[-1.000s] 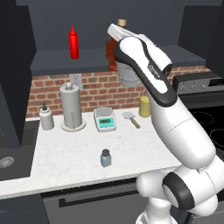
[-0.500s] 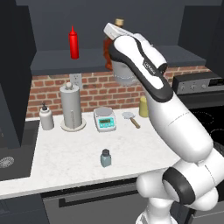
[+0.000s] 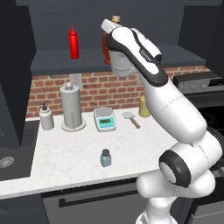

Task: Put the shaker and condiment bottle from the counter next to their counterparts in the cabinet.

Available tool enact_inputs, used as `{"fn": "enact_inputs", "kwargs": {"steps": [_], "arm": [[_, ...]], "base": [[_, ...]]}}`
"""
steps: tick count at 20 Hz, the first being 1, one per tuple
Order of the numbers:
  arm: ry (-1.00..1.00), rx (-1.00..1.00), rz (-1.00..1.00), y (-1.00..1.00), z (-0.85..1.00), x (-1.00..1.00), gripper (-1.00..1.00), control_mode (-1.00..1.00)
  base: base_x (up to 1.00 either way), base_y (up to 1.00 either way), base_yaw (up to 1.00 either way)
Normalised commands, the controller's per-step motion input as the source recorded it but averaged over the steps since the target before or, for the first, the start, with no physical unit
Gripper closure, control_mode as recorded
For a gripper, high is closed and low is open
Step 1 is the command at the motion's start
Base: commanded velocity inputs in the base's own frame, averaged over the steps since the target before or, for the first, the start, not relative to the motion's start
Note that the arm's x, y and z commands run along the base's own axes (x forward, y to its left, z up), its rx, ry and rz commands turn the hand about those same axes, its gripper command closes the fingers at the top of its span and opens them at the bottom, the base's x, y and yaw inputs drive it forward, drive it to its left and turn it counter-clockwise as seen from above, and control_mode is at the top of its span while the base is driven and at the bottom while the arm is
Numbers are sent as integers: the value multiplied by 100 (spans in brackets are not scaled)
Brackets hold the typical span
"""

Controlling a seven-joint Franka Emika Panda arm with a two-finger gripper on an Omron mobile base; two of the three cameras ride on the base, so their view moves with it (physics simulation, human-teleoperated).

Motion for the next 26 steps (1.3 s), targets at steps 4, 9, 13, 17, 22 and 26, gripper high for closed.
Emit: {"fn": "enact_inputs", "kwargs": {"steps": [4, 9, 13, 17, 22, 26], "arm": [[0, -15, 4, 0, -16, 38, 100, -100], [-1, -7, 6, 0, -6, 20, 100, -100], [0, 0, 0, 0, 0, 0, 100, -100], [-3, 3, 0, 1, -6, 1, 100, -100], [-1, 11, 0, 14, -4, 11, 100, -100], [0, 11, 0, 19, 0, 19, 100, -100]], "base": [[0, 0, 0], [0, 0, 0], [0, 0, 0], [0, 0, 0], [0, 0, 0], [0, 0, 0]]}}
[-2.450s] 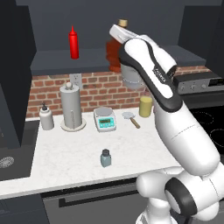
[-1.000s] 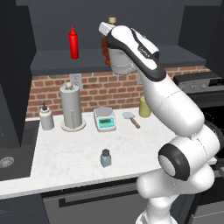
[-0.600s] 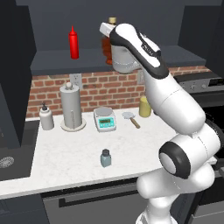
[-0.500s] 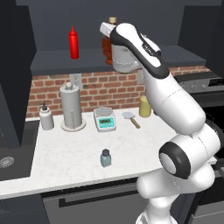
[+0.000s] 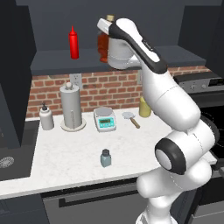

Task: Put the shaker and condiment bottle from the counter next to their counterparts in the cabinet.

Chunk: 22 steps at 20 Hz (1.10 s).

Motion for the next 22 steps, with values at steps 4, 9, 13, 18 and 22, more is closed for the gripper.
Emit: {"fn": "enact_inputs", "kwargs": {"steps": [4, 9, 13, 18, 22], "arm": [[0, 1, 0, 13, 0, 16, 100, -100], [0, -3, 0, 8, -2, 13, 100, -100], [0, -19, 3, 0, -25, 7, 100, -100], [0, -5, 3, 2, -6, 9, 100, -100], [0, 0, 2, 6, 0, 15, 100, -100]], "base": [[0, 0, 0], [0, 0, 0], [0, 0, 0], [0, 0, 0], [0, 0, 0]]}}
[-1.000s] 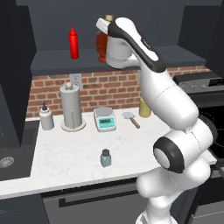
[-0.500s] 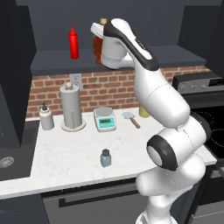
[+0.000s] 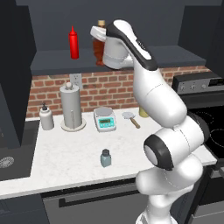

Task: Put the shaker and condiment bottle from the counter next to their counterparts in the cabinet.

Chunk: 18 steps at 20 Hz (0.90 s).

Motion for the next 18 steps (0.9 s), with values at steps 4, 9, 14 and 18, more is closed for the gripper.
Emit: {"fn": "enact_inputs", "kwargs": {"steps": [4, 9, 14, 18], "arm": [[0, 0, 2, 6, 0, 22, 100, -100], [0, 0, 2, 4, 0, 20, 100, -100], [0, 0, 2, 6, 0, 18, 100, -100], [0, 0, 2, 8, -4, 19, 100, -100]], "base": [[0, 0, 0], [0, 0, 0], [0, 0, 0], [0, 0, 0]]}}
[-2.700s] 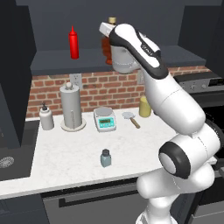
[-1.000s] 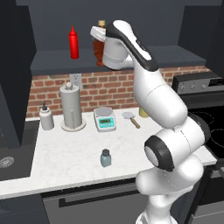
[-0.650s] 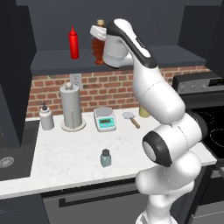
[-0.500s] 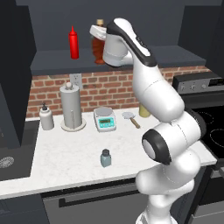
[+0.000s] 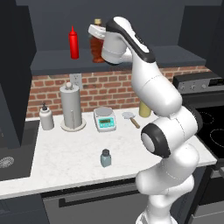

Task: Put the shaker and condiment bottle from the counter next to their counterparts in the cabinet.

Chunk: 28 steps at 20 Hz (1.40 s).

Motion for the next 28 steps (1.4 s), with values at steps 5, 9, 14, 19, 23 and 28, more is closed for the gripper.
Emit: {"fn": "enact_inputs", "kwargs": {"steps": [5, 9, 14, 19, 23, 28], "arm": [[0, 0, 1, 9, -8, 23, -100, -100], [0, 0, 0, 0, -1, 3, -100, -100], [0, 0, 0, 0, 0, 0, -100, -100], [0, 0, 0, 1, 0, 0, -100, -100], [0, 0, 0, 0, 0, 0, -100, -100], [0, 0, 0, 0, 0, -7, -100, -100]], "base": [[0, 0, 0], [0, 0, 0], [0, 0, 0], [0, 0, 0], [0, 0, 0], [0, 0, 0]]}}
